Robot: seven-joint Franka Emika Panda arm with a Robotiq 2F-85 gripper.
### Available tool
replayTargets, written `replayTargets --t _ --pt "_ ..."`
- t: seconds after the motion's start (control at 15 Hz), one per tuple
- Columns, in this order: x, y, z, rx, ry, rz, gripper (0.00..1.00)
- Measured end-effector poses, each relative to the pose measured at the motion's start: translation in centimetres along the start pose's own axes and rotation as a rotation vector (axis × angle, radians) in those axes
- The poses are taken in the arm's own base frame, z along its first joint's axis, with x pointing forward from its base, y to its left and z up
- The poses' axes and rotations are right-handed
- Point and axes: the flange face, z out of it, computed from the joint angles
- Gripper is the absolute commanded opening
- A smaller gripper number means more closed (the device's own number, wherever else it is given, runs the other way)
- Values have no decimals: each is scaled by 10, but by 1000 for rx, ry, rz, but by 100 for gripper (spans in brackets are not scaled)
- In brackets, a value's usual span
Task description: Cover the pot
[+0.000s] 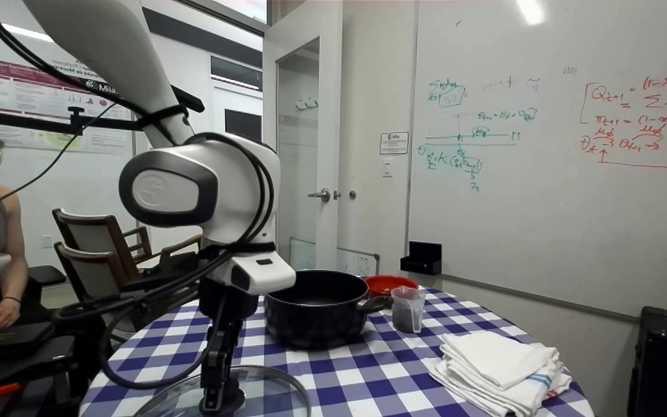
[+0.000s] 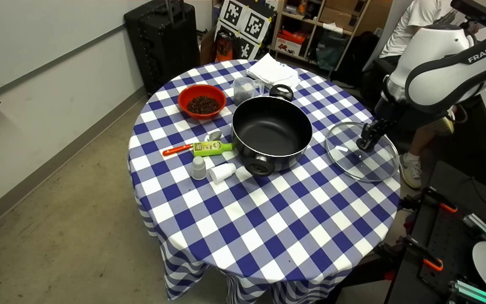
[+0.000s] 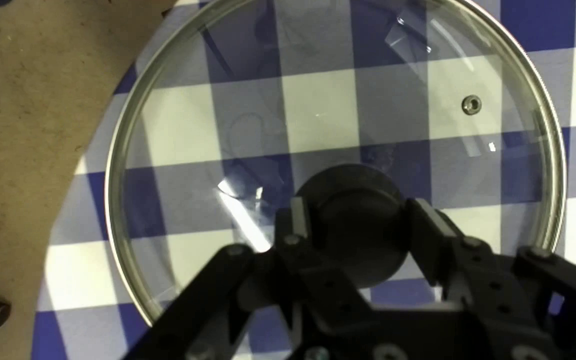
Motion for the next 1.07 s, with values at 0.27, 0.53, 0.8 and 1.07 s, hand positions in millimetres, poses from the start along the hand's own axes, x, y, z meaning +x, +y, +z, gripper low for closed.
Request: replayTargets --t 0.27,0.53,0.8,1.07 --pt "-3 38 -67 -3 126 20 25" --pt "-15 24 -150 -7 253 -118 25" --pt "-37 -44 -222 -23 294 -324 25" --pt "-63 -140 -277 -49 297 -553 25"
